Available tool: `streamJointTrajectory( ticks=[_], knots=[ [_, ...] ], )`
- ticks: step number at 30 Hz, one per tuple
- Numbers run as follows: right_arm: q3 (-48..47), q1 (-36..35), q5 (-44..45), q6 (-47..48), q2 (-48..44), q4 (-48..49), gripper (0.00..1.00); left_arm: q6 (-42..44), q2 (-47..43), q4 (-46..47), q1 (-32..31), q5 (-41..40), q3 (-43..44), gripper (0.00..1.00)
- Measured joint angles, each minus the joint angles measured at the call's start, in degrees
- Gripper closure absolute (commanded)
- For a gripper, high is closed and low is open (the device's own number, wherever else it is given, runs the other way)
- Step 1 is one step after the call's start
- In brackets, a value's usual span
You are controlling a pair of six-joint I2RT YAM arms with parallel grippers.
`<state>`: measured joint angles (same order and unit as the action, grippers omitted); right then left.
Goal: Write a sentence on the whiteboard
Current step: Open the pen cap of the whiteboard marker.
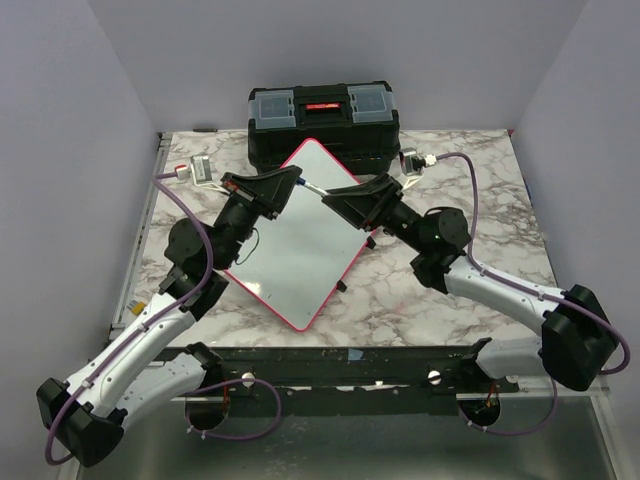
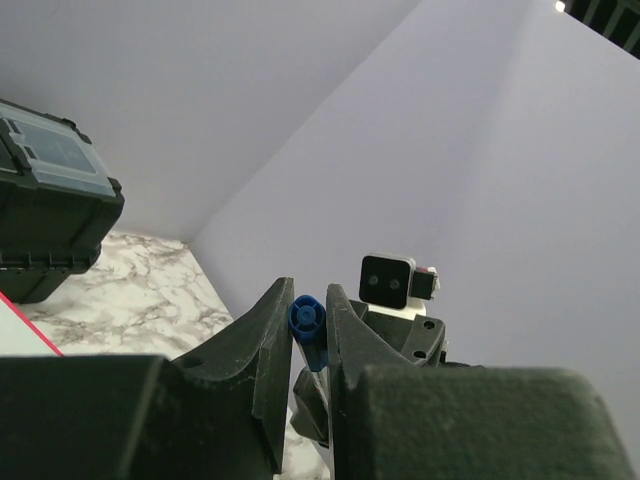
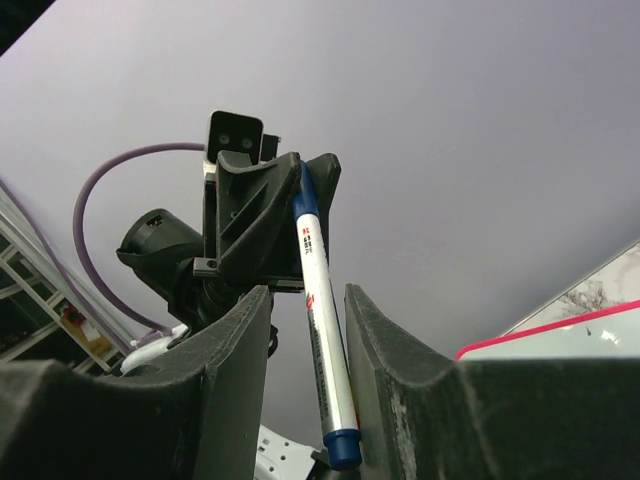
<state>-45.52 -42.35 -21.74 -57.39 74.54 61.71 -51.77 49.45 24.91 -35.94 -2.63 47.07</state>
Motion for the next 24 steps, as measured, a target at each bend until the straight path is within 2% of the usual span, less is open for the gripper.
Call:
streamJointTrajectory(
  ticks=[14,24],
  knots=[
    [-0.5,0.1,-0.3,-0.7,1.0,0.4,0.57,-2.7,2.8,3.0,0.3,0.4,-0.6,1.00],
    [-2.3,0.1,-0.5,-0.7,2.2,0.4,0.58,-4.0,2.9,4.8,0.3,0.8,-2.0,1.00]
  ],
)
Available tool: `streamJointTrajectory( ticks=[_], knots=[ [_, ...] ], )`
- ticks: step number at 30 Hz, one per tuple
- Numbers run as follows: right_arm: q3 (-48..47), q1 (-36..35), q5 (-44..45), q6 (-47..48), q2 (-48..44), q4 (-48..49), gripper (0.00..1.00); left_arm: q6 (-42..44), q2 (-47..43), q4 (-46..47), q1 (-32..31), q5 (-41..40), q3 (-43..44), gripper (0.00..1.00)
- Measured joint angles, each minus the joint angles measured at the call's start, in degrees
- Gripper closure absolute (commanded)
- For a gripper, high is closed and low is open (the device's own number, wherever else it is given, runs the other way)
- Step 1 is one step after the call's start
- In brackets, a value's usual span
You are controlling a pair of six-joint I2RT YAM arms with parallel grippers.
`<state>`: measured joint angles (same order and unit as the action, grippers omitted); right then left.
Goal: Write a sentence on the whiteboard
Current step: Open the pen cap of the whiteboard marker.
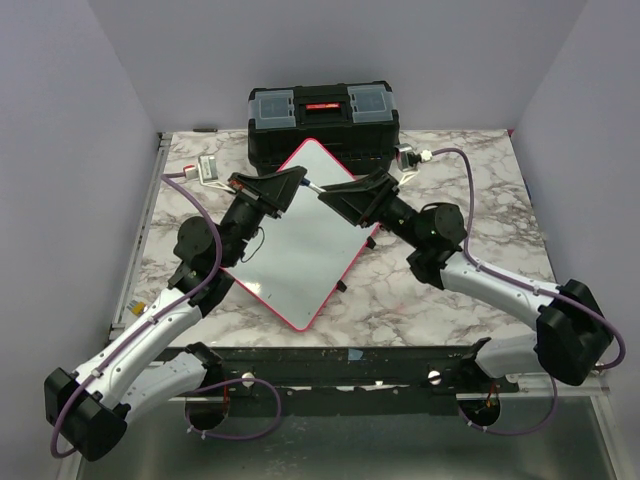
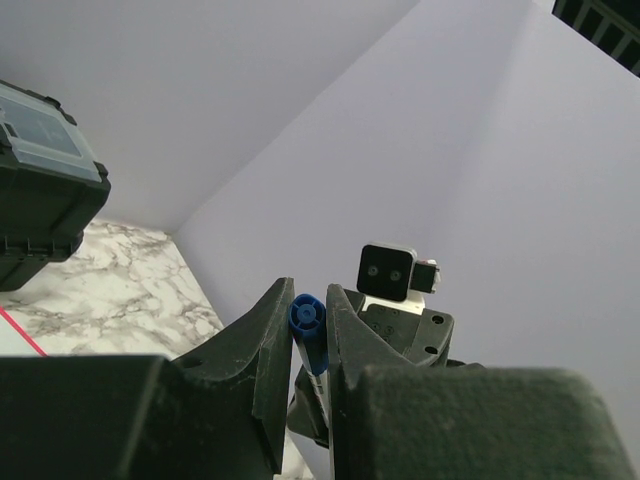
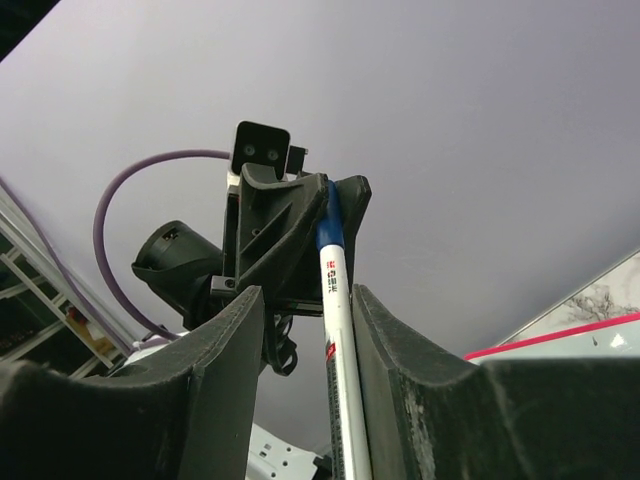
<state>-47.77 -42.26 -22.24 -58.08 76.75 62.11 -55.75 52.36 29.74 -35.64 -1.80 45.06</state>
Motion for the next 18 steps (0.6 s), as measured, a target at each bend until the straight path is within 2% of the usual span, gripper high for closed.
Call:
streamJointTrajectory(
  ticks=[18],
  knots=[
    [-1.1,0.0,-0.1,-0.5,1.9,0.9,0.64,-0.3,0.2,3.4,0.0,-0.7,-1.3,1.00]
  ],
)
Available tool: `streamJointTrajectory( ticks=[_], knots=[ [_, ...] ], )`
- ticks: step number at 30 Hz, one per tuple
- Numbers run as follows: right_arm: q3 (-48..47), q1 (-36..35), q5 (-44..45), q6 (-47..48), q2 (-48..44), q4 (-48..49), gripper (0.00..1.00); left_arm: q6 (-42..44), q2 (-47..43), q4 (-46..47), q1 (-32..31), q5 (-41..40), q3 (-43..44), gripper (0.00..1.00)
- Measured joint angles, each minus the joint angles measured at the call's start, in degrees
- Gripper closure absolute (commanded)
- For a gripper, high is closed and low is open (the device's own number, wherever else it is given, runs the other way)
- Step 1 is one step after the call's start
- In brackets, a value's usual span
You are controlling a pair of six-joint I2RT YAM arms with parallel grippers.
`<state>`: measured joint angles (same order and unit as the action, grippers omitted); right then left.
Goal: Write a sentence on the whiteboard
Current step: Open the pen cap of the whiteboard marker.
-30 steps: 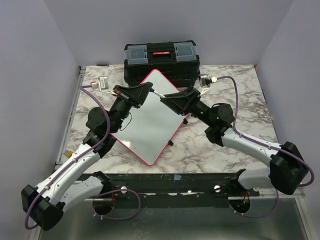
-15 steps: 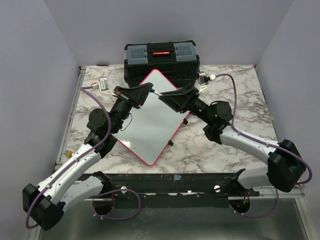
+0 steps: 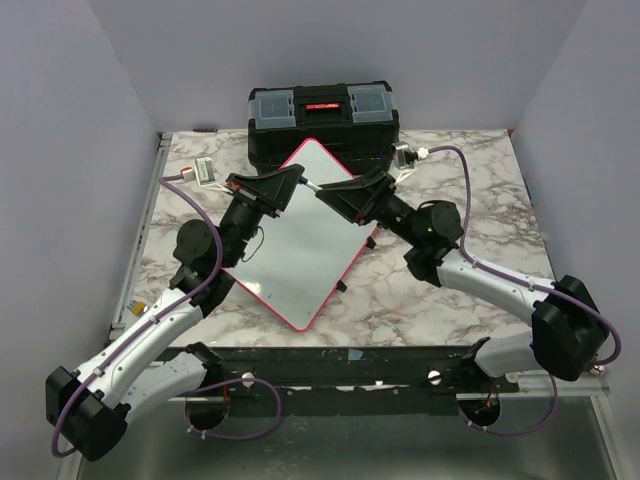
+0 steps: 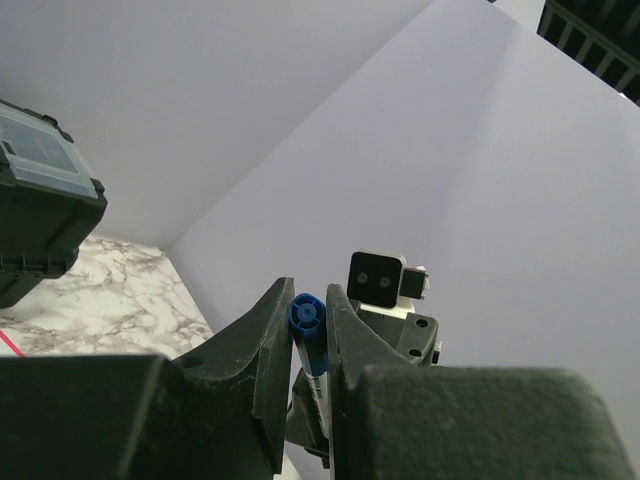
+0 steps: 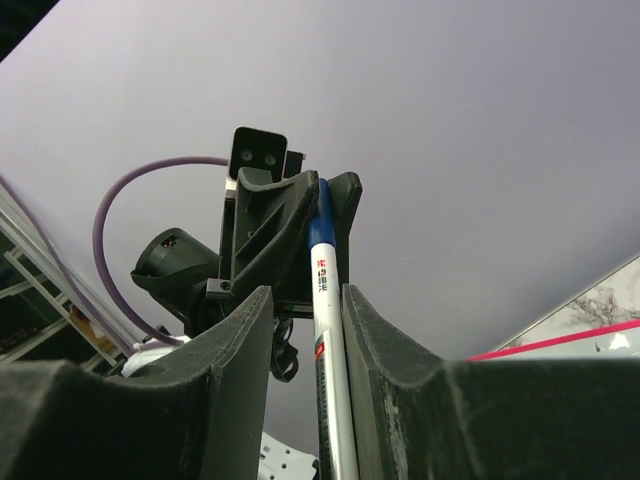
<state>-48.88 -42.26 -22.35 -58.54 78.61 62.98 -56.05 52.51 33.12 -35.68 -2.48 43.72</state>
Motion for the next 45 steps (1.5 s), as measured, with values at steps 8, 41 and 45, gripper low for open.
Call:
streamJointTrajectory(
  ticks=[8,41,45],
  knots=[
    [-0.8,0.0,0.0,0.0,0.5,0.0,0.66,0.3,0.1,1.1,-0.1,-0.4,0.0,1.00],
    [-1.7,-0.2,-0.7,-0.6,1.6,0.0,0.49,-2.5,-4.5,2.5,-2.3,-9.8,-5.6,1.00],
    [-1.7,-0.2,-0.7,-1.0,1.6,0.0,0.49,-2.4,-5.2,2.6,-2.3,-10.1,-5.9,1.00]
  ],
)
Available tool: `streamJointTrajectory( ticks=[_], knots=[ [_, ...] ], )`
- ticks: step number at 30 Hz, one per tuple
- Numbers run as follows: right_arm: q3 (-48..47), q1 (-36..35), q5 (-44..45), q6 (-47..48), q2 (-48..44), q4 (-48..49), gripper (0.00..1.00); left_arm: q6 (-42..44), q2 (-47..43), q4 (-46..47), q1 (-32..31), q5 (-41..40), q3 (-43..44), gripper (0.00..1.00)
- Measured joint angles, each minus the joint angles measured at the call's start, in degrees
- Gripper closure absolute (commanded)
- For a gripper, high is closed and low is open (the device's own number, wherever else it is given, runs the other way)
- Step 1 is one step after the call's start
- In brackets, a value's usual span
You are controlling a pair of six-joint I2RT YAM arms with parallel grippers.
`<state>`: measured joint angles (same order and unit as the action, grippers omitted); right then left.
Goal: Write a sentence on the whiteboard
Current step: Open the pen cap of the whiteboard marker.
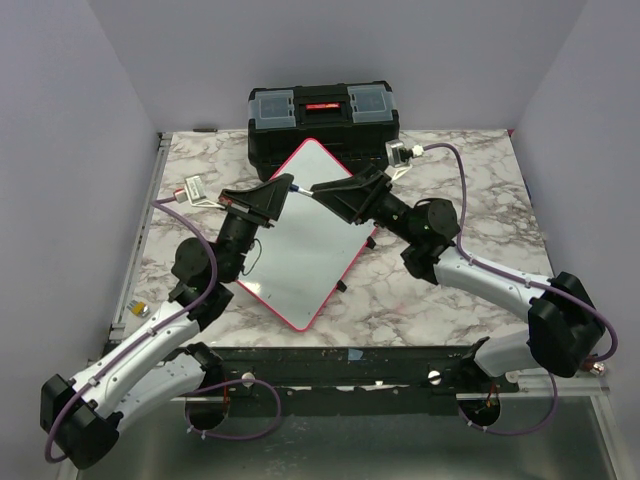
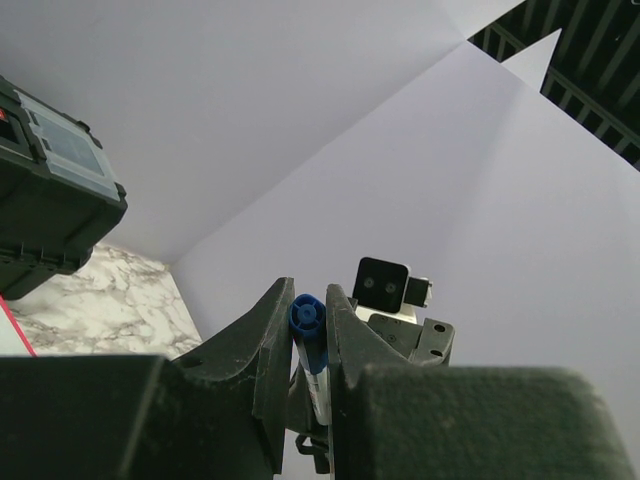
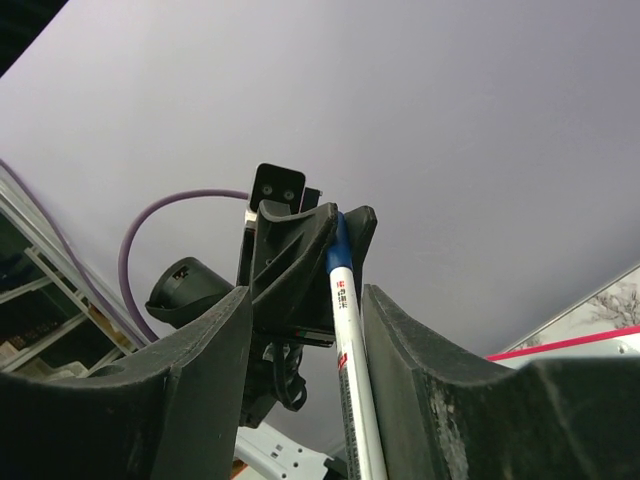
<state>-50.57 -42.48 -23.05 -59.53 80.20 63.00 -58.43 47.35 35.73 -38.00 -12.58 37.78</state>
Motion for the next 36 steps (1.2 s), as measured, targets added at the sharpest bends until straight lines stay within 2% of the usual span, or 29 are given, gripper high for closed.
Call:
streamJointTrajectory(
  ticks=[14,36],
  knots=[
    [0.0,-0.2,0.0,-0.3,0.0,1.3,0.50,2.2,-3.4,-1.0,0.0,-1.1,-0.6,1.00],
    [-4.0,-0.2,-2.3,-1.5,1.9,-0.1,0.49,-0.2,1.4,10.6,0.0,-2.9,-1.1,1.00]
  ],
)
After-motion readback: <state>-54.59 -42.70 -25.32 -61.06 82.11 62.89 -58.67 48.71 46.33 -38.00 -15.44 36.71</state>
